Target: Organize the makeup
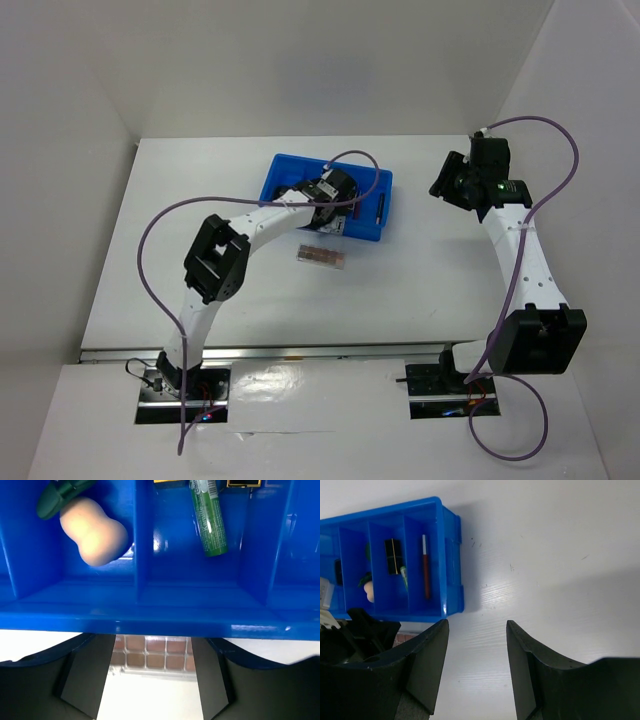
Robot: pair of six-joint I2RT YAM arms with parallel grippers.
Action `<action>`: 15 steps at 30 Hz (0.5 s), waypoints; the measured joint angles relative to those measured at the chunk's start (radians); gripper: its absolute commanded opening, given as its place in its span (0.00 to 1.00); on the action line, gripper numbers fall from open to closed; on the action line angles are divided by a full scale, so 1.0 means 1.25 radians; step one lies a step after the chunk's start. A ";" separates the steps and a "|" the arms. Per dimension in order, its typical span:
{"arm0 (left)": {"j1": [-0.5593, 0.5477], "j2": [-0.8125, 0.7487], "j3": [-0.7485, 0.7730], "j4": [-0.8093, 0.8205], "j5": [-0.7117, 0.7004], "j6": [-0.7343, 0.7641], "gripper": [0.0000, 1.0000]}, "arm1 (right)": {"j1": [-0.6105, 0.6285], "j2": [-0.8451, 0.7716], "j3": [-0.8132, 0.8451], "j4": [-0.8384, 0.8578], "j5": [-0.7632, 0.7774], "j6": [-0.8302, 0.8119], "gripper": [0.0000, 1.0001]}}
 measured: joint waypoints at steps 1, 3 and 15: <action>0.005 0.005 0.010 0.002 0.003 0.004 0.74 | 0.000 0.000 0.000 0.000 0.000 0.000 0.58; 0.013 0.016 0.026 0.004 0.008 0.016 0.75 | 0.000 0.000 0.000 0.000 0.001 0.000 0.58; -0.040 0.032 -0.025 -0.051 0.004 -0.100 0.81 | 0.000 0.000 0.000 0.000 0.002 0.000 0.58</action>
